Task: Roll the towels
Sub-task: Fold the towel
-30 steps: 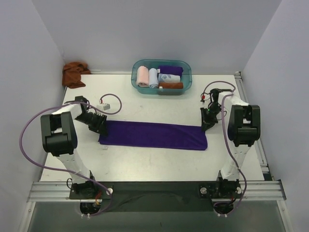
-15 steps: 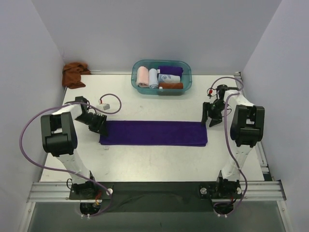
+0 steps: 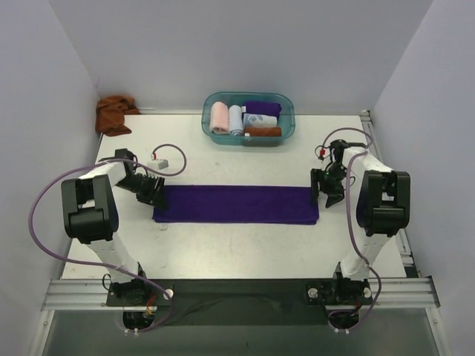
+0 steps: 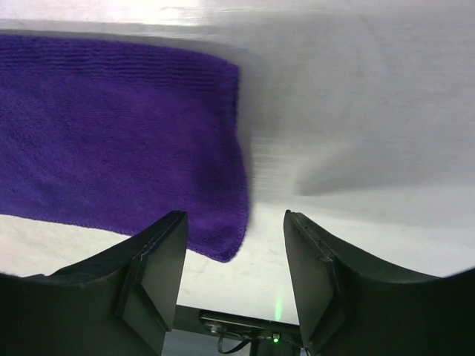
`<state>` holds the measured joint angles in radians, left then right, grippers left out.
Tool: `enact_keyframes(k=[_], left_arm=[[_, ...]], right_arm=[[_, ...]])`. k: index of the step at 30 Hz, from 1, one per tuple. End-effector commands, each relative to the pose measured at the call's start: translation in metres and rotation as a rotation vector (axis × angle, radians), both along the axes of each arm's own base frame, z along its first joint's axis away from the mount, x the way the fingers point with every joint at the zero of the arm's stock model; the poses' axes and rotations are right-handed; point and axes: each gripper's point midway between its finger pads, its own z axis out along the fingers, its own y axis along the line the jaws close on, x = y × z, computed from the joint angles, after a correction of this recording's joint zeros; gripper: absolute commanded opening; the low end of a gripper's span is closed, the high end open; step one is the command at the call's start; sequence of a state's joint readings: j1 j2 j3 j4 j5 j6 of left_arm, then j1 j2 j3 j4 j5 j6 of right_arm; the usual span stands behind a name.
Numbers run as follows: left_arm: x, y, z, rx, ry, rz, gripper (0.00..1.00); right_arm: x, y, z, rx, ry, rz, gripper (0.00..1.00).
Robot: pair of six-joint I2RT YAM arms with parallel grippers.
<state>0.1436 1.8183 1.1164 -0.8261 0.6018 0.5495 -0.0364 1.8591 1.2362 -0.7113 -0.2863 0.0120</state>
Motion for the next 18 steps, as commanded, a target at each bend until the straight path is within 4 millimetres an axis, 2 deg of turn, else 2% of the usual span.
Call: enact_keyframes(k=[1,6,9,16,18], left_arm=[[0.007,-0.003,0.014,-0.01,-0.056,0.014,0.47],[0.016,0.002,0.03,-0.008,-0.116,0.047,0.48],[0.024,0.005,0.042,-0.006,-0.149,0.078,0.48],[0.039,0.004,0.073,-0.022,-0.232,0.107,0.48],[0.04,0.005,0.076,-0.016,-0.241,0.109,0.48]], right_arm=[[-0.007,0.007,-0.003,-0.089,0.045,0.025,0.54],[-0.01,0.019,-0.014,-0.174,0.055,0.093,0.51],[-0.011,0.011,-0.02,-0.237,0.07,0.098,0.48],[-0.009,-0.014,-0.019,-0.289,0.13,0.075,0.26],[-0.004,-0.036,-0.017,-0.342,0.136,0.086,0.24]])
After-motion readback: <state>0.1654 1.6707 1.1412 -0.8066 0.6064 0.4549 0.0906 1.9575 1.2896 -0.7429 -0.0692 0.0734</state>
